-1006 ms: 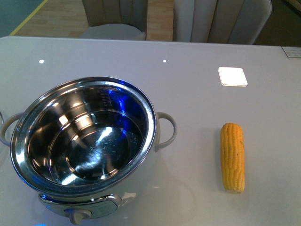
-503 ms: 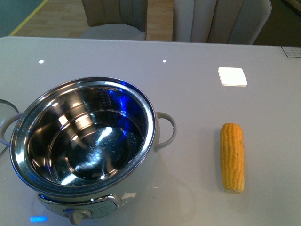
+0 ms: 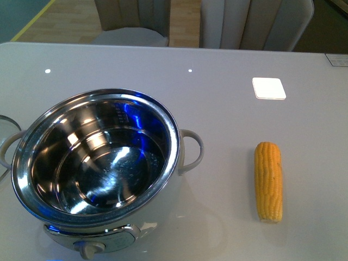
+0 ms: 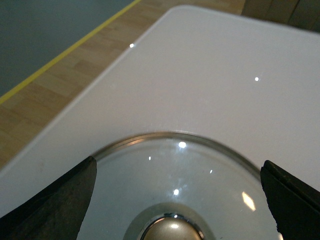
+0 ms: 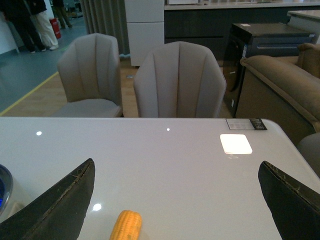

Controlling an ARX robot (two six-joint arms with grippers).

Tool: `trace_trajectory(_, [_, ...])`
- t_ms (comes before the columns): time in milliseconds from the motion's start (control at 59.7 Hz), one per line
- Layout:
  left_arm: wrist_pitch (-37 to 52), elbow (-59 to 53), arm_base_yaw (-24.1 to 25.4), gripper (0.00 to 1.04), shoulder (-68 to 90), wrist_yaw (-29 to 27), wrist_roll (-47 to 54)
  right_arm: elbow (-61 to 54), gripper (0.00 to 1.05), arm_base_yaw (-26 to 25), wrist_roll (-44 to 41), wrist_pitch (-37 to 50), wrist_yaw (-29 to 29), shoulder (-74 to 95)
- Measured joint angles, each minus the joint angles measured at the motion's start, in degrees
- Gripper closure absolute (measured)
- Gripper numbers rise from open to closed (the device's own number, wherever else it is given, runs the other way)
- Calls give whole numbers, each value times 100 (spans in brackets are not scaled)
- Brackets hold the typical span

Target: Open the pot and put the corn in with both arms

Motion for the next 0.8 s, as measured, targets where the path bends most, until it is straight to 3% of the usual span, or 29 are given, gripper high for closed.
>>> trace_trajectory(218, [-302,-1379,-46,7,-2236,249,-503,0,9,0,0,0,2,0])
trace_trajectory(436, [-2188,-2151,-251,7,-4990,516,-826,0,9,0,0,0,2,-2])
trace_trajectory(469, [-2072,-2275,-308,13,-5368,922,-673,0,9,0,0,0,0,0])
trace_trajectory(536, [-1683,-2529,-442,23,-5759,1215,-431,0,9,0,0,0,2,0])
trace_trajectory(804, [-1860,-3456,-1239,71,-6957,603,-125,0,9,0,0,0,0,0])
